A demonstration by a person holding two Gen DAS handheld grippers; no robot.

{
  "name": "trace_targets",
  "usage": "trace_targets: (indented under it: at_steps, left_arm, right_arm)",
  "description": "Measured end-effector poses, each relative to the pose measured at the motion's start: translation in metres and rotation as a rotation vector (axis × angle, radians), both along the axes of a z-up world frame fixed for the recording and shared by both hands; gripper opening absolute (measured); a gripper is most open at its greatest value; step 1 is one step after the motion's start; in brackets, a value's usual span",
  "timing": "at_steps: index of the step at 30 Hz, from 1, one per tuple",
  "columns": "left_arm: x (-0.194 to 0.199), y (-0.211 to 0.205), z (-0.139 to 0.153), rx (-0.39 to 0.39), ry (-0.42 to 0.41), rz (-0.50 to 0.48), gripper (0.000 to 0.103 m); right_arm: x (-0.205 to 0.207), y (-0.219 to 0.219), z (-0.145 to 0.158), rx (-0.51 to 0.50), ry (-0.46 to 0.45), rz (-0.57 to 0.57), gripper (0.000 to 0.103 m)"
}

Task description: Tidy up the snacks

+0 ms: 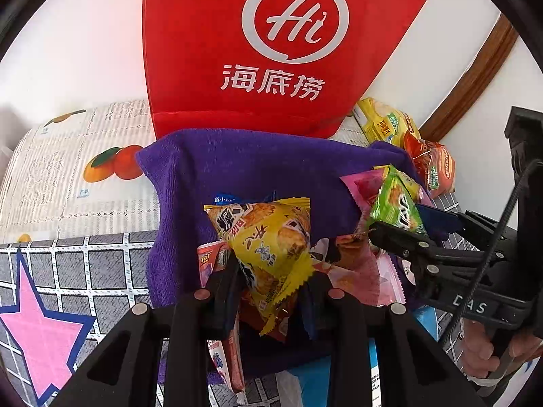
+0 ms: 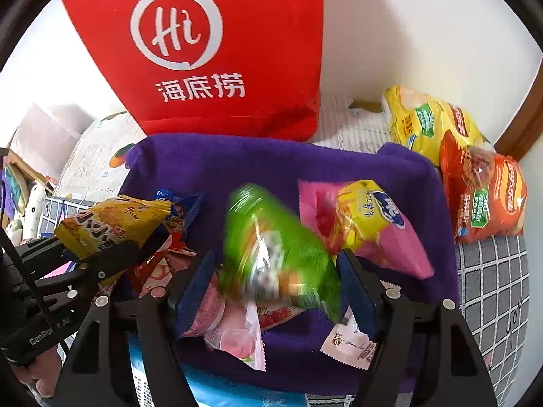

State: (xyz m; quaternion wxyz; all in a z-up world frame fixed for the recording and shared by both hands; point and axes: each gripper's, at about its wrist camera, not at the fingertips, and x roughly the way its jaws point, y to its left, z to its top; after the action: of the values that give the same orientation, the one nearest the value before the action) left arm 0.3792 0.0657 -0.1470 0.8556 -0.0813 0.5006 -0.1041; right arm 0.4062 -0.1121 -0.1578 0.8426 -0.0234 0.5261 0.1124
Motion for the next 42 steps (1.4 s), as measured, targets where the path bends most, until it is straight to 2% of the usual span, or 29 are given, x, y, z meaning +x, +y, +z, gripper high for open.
trace_targets:
  at_steps: [6, 16, 18, 19, 20, 23, 29, 32, 38, 42]
  left_arm:
    - [0.003, -0.002, -0.003, -0.005, 0.010, 0.005, 0.029]
    - [0.008, -0.006, -0.006, -0.014, 0.012, 0.007, 0.031]
    - [0.008, -0.006, -0.005, -0.014, 0.009, 0.014, 0.039]
    - [0.007, -0.005, -0.003, -0.013, 0.001, 0.016, 0.050]
    - [0.006, -0.005, -0.001, -0.015, -0.011, 0.011, 0.057]
    - [0.003, -0.006, 0.006, -0.012, -0.031, 0.008, 0.061]
    - [-0.004, -0.005, 0.021, 0.022, -0.055, 0.027, 0.062]
    - [-0.009, -0.006, 0.030, 0.064, -0.070, 0.039, 0.062]
    - [-0.024, -0.009, 0.059, 0.108, -0.095, 0.038, 0.062]
    - [-0.046, -0.014, 0.081, 0.126, -0.119, 0.034, 0.067]
  right_arm:
    - [-0.001, -0.005, 0.005, 0.009, -0.015, -0.007, 0.074]
    - [-0.008, -0.021, 0.033, 0.042, -0.104, -0.056, 0.074]
    - [-0.010, -0.023, 0.037, 0.058, -0.115, -0.054, 0.074]
    - [-0.010, -0.023, 0.040, 0.063, -0.121, -0.054, 0.074]
    - [-0.011, -0.023, 0.041, 0.068, -0.127, -0.056, 0.074]
    - [-0.014, -0.024, 0.048, 0.087, -0.142, -0.059, 0.074]
    - [-0.023, -0.025, 0.061, 0.112, -0.173, -0.078, 0.074]
    - [-0.035, -0.025, 0.074, 0.112, -0.215, -0.092, 0.078]
    - [-0.070, -0.036, 0.100, 0.101, -0.223, -0.116, 0.078]
    - [-0.099, -0.046, 0.117, 0.072, -0.241, -0.147, 0.078]
